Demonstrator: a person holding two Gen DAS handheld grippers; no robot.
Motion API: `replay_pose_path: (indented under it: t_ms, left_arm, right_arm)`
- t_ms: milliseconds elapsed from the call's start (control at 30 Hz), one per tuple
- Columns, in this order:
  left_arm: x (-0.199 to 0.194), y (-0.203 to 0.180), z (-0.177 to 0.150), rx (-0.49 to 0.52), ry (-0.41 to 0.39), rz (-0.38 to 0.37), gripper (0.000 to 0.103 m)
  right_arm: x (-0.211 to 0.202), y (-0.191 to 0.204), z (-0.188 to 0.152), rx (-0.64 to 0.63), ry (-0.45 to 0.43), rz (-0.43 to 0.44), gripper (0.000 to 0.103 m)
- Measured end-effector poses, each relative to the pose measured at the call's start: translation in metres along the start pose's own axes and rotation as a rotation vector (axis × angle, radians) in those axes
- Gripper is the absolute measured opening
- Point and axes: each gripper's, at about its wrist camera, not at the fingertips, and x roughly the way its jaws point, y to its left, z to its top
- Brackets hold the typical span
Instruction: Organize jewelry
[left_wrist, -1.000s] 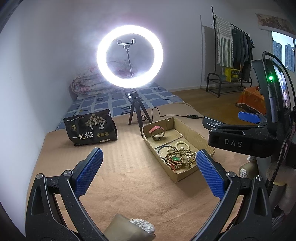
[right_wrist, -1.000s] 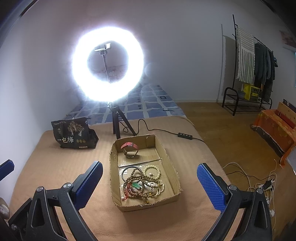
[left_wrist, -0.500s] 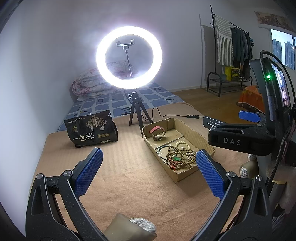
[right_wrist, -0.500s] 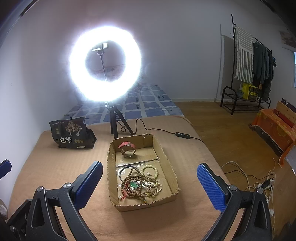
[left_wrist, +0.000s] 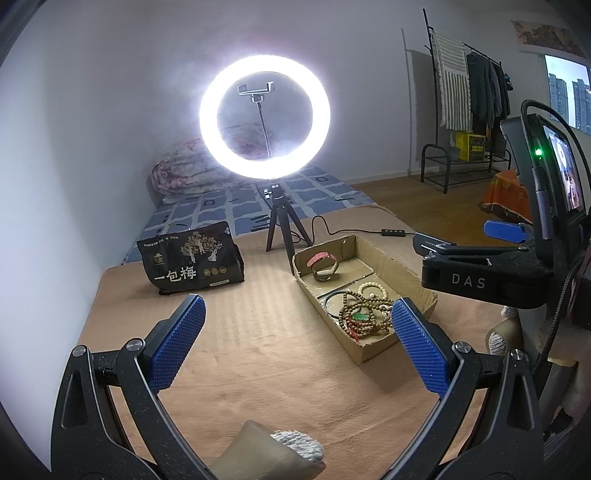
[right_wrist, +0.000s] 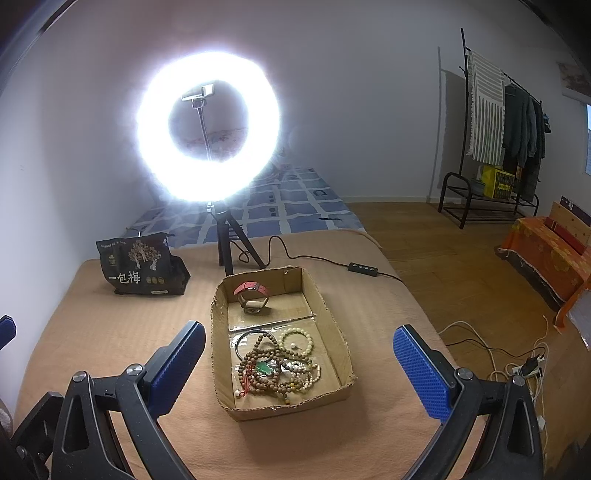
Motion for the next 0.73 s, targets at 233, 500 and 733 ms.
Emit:
replay_pose_path:
  t_ms: [233,500,733]
  left_arm:
    - [-0.0003,-0.0011,-0.0004,-0.001,0.000,-0.003,0.102]
    - [0.0007,-0.0012,-0.0006,-0.002,0.003,-0.012,0.102]
    - [-0.0008,-0.0018,-0.0010,0.002,-0.008,0.002,0.102]
  right_arm:
    - [0.0000,0.0001,0.0001,-0.003,0.002,0.001,0.103]
    - [-0.0002,-0.0013,-0.0024,-0.002,0.003,-0.001,0.103]
    - [-0.0001,-0.0021,-0.0029,-0.002,0.005,-0.002,0.103]
